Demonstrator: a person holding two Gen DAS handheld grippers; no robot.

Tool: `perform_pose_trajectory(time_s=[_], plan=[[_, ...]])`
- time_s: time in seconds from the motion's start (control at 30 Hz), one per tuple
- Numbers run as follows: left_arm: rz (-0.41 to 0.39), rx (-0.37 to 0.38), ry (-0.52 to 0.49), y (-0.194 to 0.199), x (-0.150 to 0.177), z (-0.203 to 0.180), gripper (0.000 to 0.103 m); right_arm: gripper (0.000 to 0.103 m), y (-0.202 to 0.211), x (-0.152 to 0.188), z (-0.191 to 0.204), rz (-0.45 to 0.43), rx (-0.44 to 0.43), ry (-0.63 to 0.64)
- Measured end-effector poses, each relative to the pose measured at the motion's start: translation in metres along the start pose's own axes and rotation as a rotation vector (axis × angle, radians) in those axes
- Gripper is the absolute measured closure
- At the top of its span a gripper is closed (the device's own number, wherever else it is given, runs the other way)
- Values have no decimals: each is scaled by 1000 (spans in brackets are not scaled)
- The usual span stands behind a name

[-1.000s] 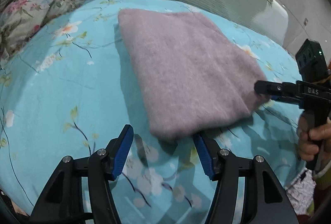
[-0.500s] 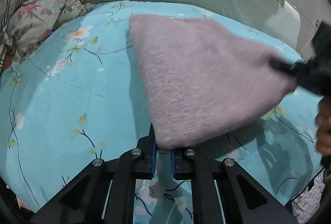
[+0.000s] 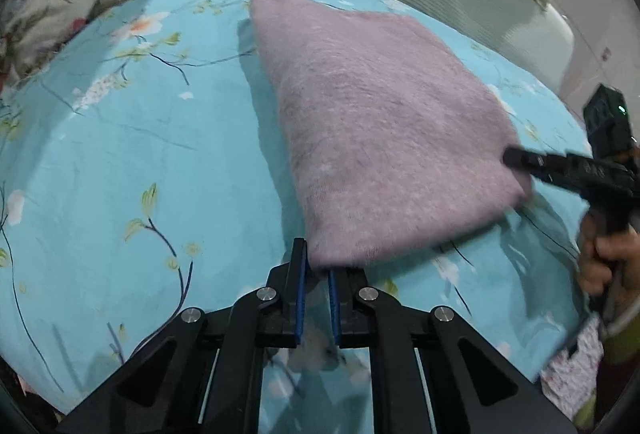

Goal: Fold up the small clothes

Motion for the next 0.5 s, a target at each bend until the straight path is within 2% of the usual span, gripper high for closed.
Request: perform_pose_trajectory(time_s=[0.1, 0.2, 0.3, 0.47, 0.5], plan=[[-16, 87, -70, 24, 1, -5, 92, 71, 8, -26, -1, -38, -15, -18], [-57, 166, -97, 43, -11, -15, 91, 71, -13, -64, -1, -54, -19, -19], [-100, 200, -103, 43, -33, -28, 87, 70, -52, -104, -5, -40, -54, -67], [-99, 195, -106, 11, -63, -40, 87, 71, -101, -141, -10, -5, -28, -96], [-94, 201, -97, 6, -67, -40, 87, 87, -105, -146, -9, -3, -19, -84]])
Point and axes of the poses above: each gripper's, at about its wrist camera, not at the fingertips, and y roughly against the way its jaws point, z to its left, x to its underside, the point moved 5 cm from there along -y, roughly the way its jaws point, and after that the axes turned 5 degrees about y, right-handed, at the moved point
